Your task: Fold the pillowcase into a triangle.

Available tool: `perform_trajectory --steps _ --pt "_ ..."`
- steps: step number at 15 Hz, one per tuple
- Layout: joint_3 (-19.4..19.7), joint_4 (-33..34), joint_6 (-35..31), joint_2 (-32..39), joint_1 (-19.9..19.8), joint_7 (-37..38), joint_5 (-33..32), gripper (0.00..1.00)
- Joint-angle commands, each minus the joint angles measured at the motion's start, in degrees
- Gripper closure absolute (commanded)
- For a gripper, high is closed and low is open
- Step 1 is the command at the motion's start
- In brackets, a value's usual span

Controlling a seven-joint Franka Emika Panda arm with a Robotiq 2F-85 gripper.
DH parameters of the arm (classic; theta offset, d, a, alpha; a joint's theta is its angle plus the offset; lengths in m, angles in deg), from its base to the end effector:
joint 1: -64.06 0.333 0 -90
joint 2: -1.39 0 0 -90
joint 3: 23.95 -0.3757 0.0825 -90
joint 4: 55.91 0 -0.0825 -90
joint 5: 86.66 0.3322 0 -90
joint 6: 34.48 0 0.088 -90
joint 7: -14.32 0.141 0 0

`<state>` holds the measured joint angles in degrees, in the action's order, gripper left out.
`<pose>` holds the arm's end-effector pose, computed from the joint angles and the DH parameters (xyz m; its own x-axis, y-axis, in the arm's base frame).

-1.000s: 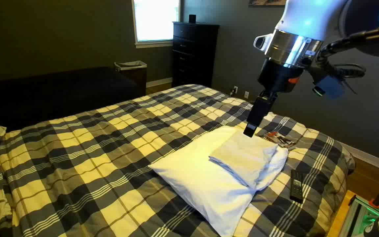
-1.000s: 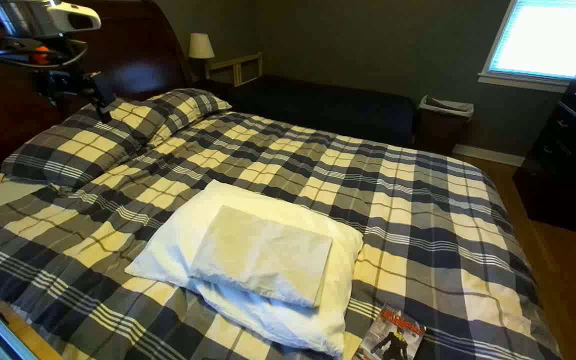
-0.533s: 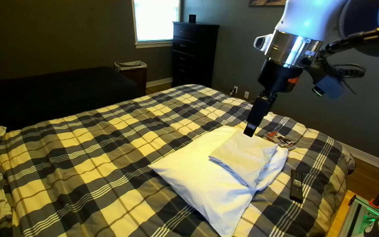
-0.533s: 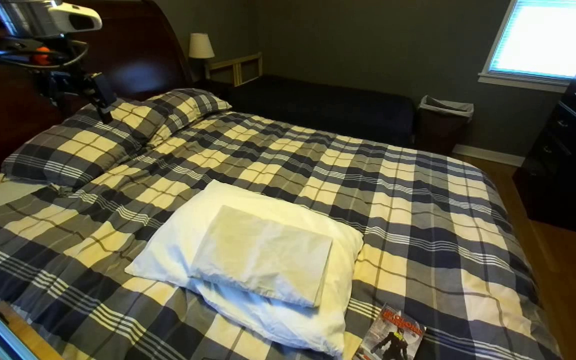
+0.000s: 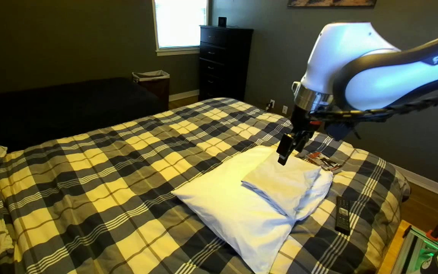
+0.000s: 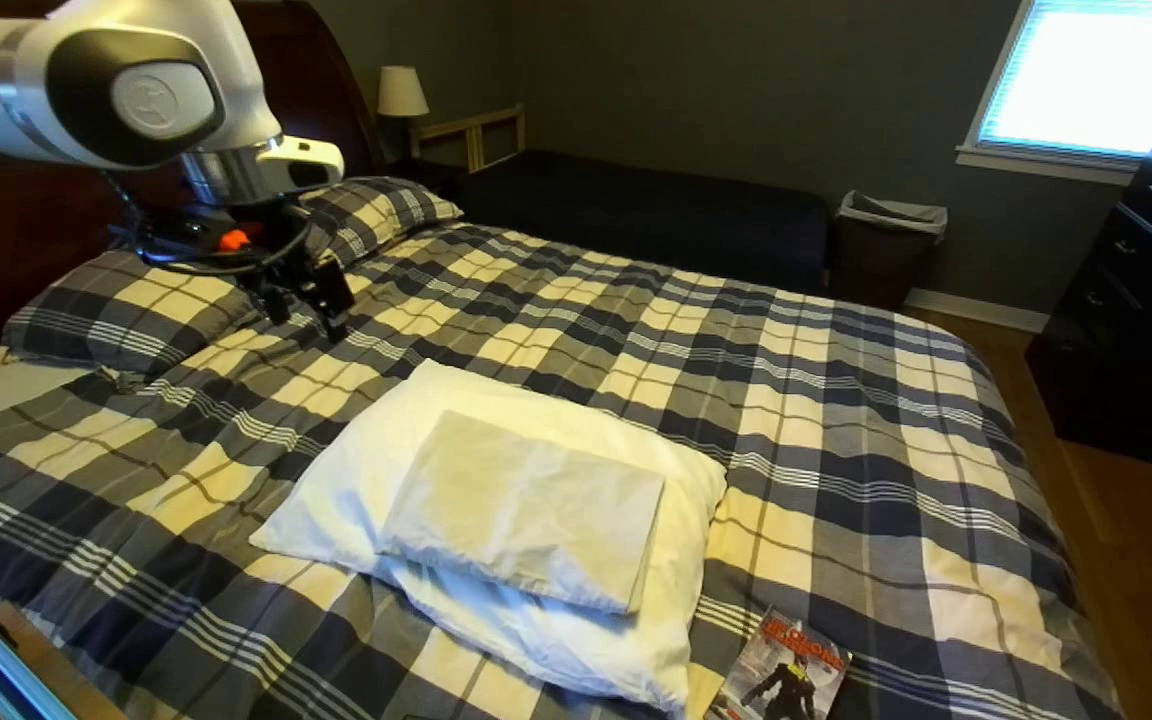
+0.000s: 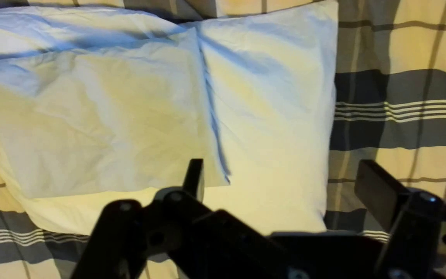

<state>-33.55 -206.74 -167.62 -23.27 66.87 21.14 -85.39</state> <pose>0.3315 0.0769 0.4480 0.9898 0.0741 0.1220 0.0700 -0.9968 0.0376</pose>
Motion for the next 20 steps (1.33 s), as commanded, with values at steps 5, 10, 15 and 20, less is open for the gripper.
perform_trajectory --steps 5,10,15,20 --pt "-0.22 2.63 -16.72 20.38 -4.59 13.03 -11.20 0.00" --pt "3.09 10.01 -17.44 31.13 -3.78 26.14 -22.87 0.00" --pt "8.58 19.01 -16.19 40.10 1.04 31.18 -25.07 0.00" --pt "11.61 26.76 -14.20 47.68 5.69 30.34 -22.07 0.00"
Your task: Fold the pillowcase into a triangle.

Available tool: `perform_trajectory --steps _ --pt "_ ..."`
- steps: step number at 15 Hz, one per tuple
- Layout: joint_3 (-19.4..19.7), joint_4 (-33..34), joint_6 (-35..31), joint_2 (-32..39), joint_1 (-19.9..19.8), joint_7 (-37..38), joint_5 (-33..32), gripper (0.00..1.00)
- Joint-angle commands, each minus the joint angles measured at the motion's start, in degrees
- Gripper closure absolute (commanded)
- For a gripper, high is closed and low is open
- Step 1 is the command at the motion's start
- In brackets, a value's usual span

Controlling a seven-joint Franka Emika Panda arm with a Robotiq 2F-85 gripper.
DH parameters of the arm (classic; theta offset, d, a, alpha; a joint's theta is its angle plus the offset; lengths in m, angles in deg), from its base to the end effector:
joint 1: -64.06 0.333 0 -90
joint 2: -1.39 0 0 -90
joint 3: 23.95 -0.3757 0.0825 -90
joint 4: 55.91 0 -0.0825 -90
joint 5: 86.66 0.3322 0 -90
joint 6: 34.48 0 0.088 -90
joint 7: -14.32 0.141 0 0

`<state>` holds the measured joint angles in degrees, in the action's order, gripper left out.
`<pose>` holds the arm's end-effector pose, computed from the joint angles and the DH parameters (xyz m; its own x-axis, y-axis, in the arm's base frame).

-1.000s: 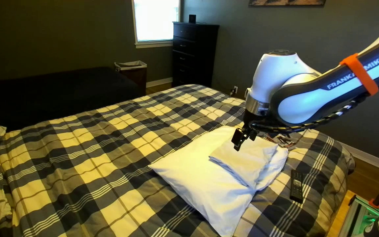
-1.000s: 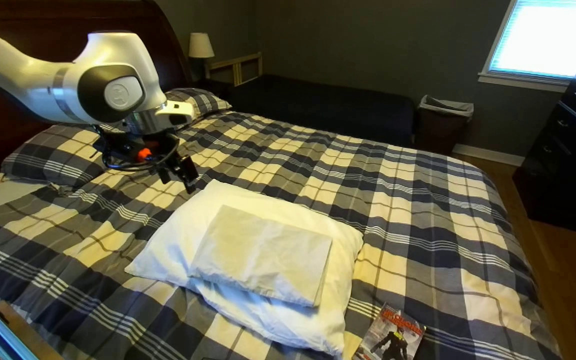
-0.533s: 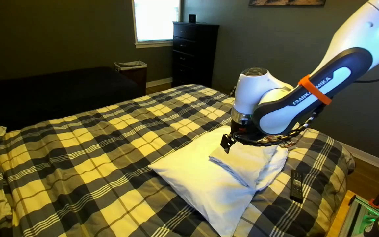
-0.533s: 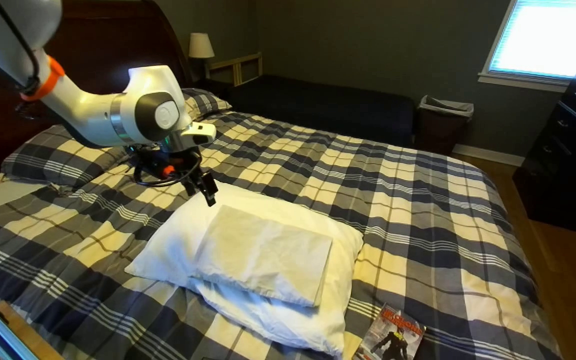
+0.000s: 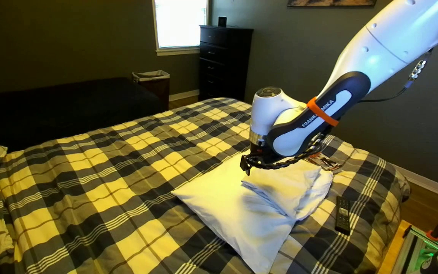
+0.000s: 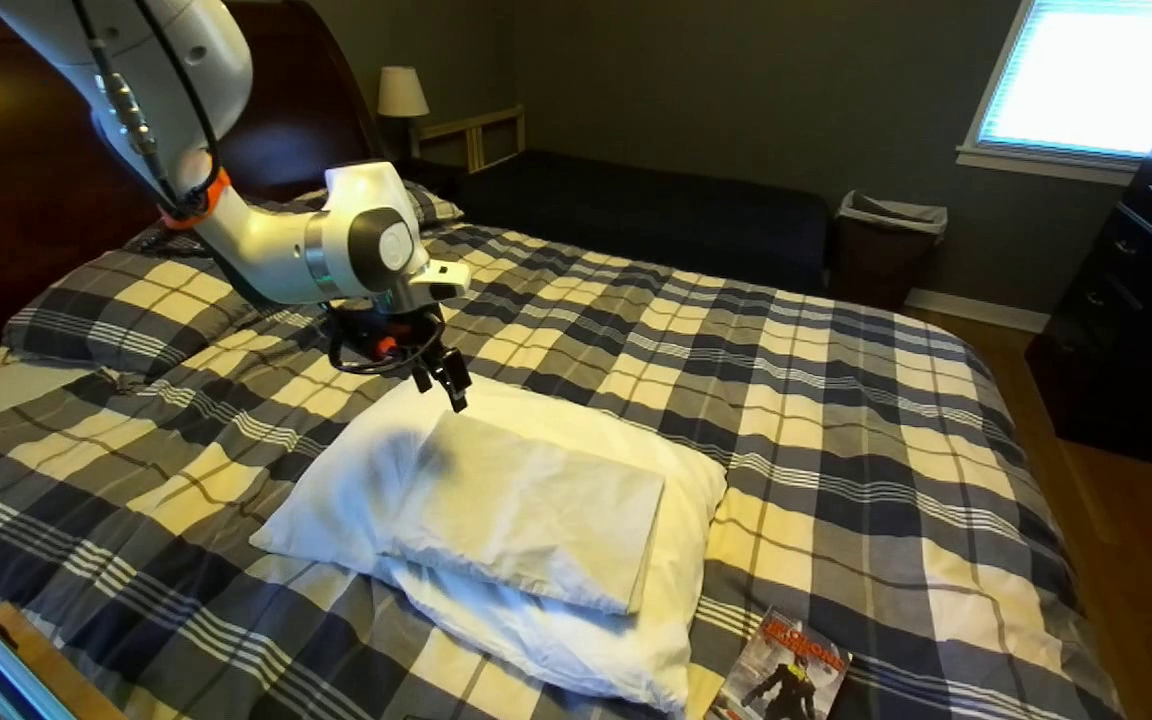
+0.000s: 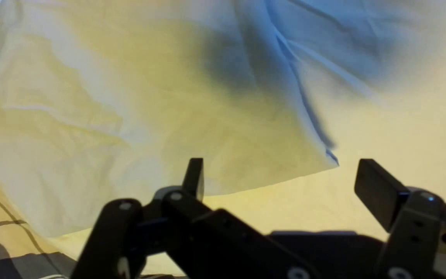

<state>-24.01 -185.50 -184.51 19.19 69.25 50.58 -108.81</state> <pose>0.5335 0.0512 0.2931 0.9719 -0.1964 0.1294 -0.2156 -0.9638 0.1567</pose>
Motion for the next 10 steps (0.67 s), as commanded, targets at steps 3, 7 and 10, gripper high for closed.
perform_trajectory --steps 3,7,10 --pt "3.44 9.86 5.25 8.98 5.72 1.47 2.06 0.00" --pt "4.55 14.92 9.07 13.12 7.85 1.90 3.06 0.00" --pt "4.81 18.13 11.21 15.64 8.61 1.65 4.00 0.00"
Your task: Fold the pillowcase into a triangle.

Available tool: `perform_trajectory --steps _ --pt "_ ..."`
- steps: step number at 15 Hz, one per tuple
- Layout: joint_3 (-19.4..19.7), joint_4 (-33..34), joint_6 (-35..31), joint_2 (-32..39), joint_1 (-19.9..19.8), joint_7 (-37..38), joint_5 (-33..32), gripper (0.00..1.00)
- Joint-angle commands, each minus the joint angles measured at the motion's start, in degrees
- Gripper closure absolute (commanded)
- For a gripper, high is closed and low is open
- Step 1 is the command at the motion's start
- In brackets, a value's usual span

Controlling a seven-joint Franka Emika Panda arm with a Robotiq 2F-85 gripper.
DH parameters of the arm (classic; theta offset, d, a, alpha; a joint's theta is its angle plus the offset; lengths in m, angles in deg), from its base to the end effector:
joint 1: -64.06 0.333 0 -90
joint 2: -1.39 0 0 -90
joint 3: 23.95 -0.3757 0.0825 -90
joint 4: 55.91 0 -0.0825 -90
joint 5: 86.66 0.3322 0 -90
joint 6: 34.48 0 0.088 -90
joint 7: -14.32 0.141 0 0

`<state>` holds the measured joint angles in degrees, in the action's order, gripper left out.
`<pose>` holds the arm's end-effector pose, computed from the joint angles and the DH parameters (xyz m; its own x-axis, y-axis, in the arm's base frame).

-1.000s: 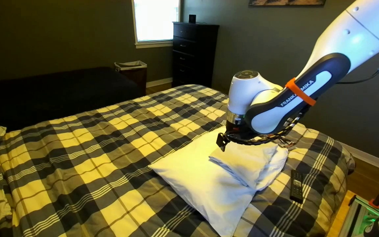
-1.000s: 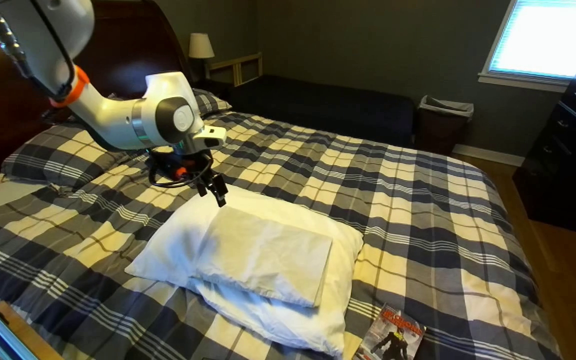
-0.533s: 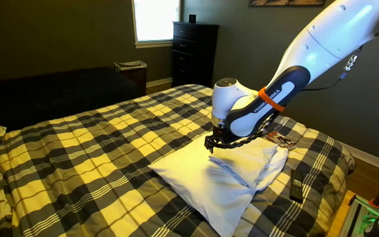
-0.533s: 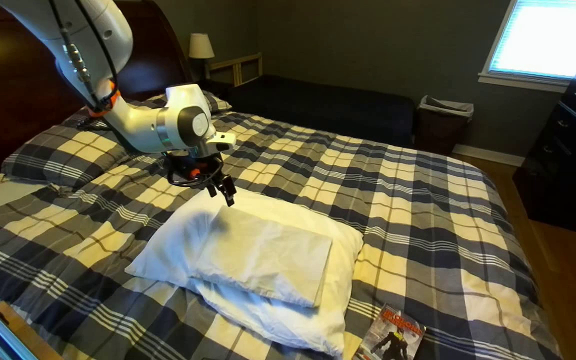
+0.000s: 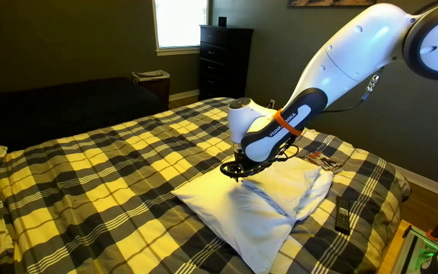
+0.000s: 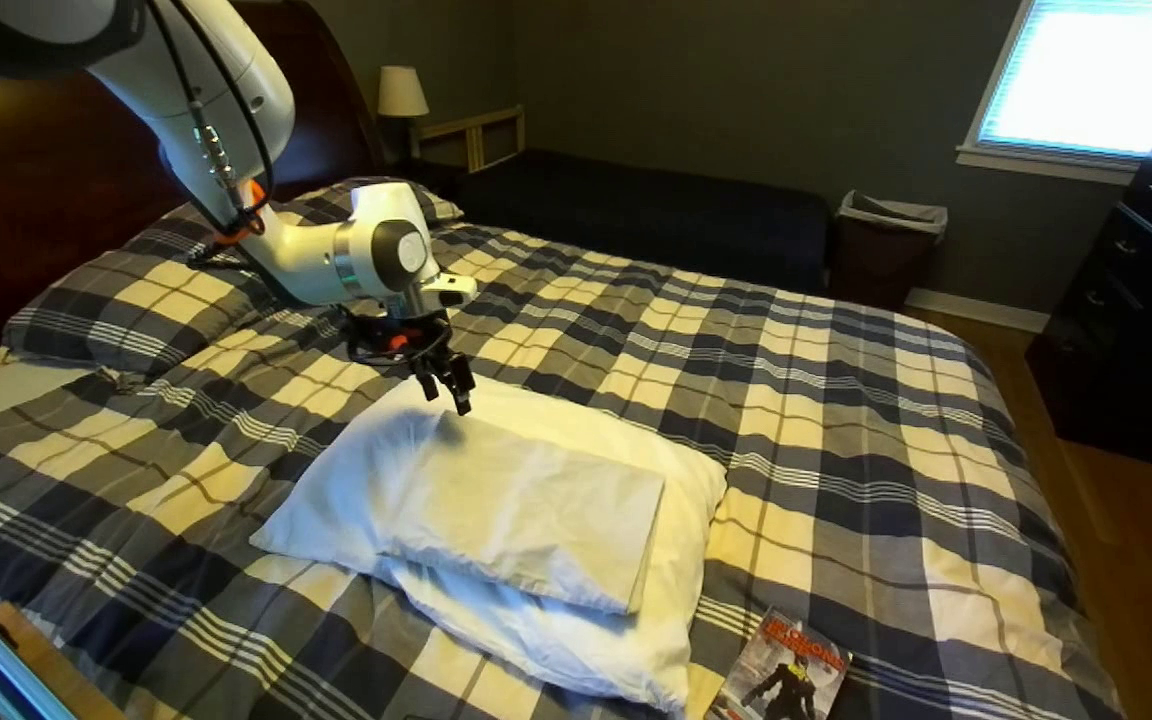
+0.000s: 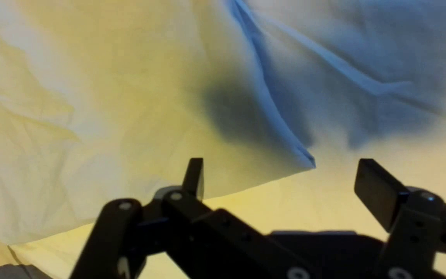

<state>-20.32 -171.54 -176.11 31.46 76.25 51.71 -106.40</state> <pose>0.5878 0.0844 0.2433 0.9766 -0.2087 0.0508 -0.2148 -0.9471 0.2385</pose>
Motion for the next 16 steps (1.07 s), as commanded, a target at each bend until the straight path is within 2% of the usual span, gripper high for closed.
perform_trajectory --steps 1,5,6,7,9,12,16 --pt "1.21 5.15 3.40 4.18 1.81 0.46 1.83 0.00" --pt "1.54 7.97 5.22 6.41 2.36 0.43 2.65 0.00" --pt "1.60 8.45 5.66 6.84 2.43 0.37 2.84 0.05" --pt "1.67 8.90 6.16 7.19 2.53 0.42 2.97 0.26" --pt "1.77 9.60 7.07 7.73 2.61 0.39 3.27 0.30" --pt "1.52 10.37 9.09 8.31 2.31 -0.36 4.16 0.56" --pt "1.93 9.82 11.79 7.49 2.41 0.54 4.34 0.85"
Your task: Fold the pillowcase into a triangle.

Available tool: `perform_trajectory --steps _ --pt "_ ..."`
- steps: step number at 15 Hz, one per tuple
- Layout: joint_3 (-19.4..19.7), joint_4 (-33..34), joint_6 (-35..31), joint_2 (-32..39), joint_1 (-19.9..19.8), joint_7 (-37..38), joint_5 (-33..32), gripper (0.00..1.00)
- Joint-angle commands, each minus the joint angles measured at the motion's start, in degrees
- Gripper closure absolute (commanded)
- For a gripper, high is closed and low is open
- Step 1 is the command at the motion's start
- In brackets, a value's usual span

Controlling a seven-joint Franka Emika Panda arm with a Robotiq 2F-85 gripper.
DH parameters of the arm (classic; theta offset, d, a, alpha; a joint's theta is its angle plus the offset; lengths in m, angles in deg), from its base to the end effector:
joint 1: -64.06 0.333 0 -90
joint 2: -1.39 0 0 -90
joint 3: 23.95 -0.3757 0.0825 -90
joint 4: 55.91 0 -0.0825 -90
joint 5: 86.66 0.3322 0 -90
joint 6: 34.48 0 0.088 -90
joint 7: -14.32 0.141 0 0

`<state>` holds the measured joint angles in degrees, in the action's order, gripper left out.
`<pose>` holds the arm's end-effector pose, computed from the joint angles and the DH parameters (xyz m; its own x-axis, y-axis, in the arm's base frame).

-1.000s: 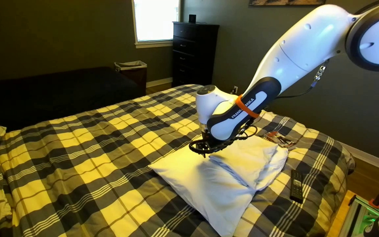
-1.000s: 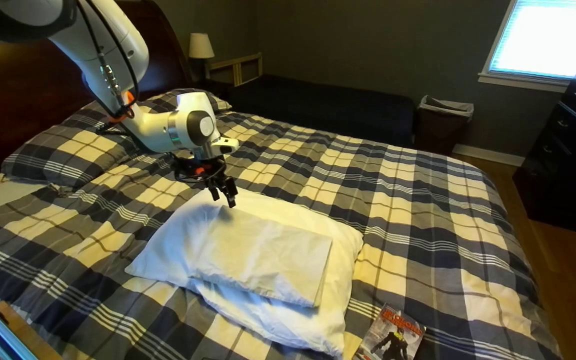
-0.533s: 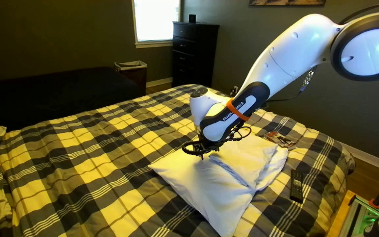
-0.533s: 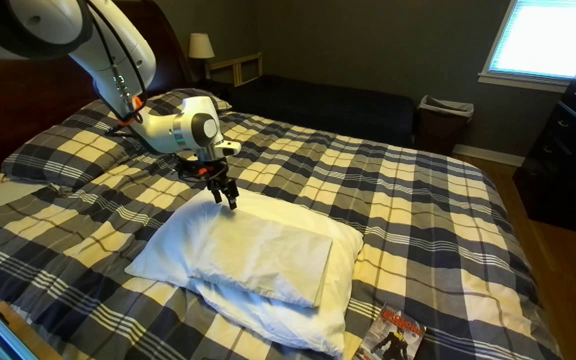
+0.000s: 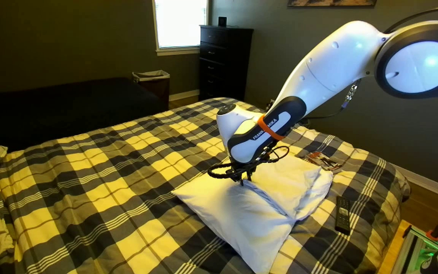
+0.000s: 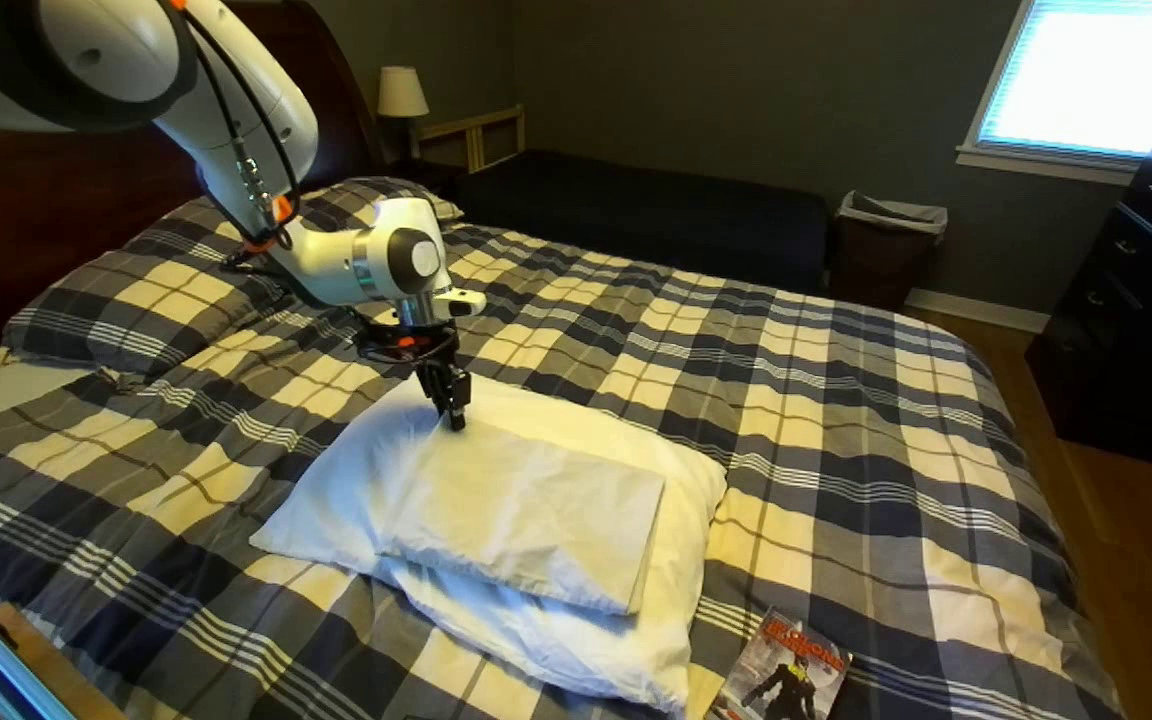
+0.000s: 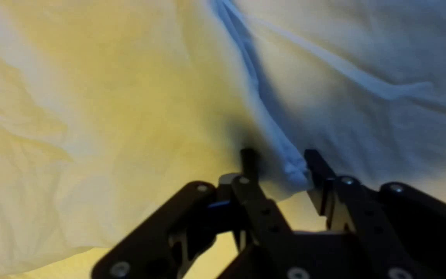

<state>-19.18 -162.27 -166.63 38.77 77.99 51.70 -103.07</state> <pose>0.6100 0.0896 0.2095 0.9618 -0.2696 -0.0477 -0.2426 -0.9200 0.3078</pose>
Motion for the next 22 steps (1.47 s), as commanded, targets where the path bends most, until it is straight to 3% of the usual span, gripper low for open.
perform_trajectory --steps 1,3,9,15,19,20,22 --pt "0.95 -0.44 2.23 -0.68 0.68 0.76 0.89 0.94" --pt "1.43 -2.28 1.46 -2.35 0.71 1.52 0.50 1.00" --pt "4.14 -10.02 -2.72 -8.97 0.18 5.18 -1.88 0.99" --pt "8.16 -19.80 -8.60 -15.93 -0.26 11.75 -9.56 0.99" --pt "8.51 -25.33 -11.47 -19.61 -2.42 12.57 -11.32 0.99" --pt "7.35 -20.55 -8.59 -16.20 -2.54 11.34 -10.08 0.97" --pt "7.38 -22.62 -9.76 -17.65 -3.29 11.32 -10.29 0.97"
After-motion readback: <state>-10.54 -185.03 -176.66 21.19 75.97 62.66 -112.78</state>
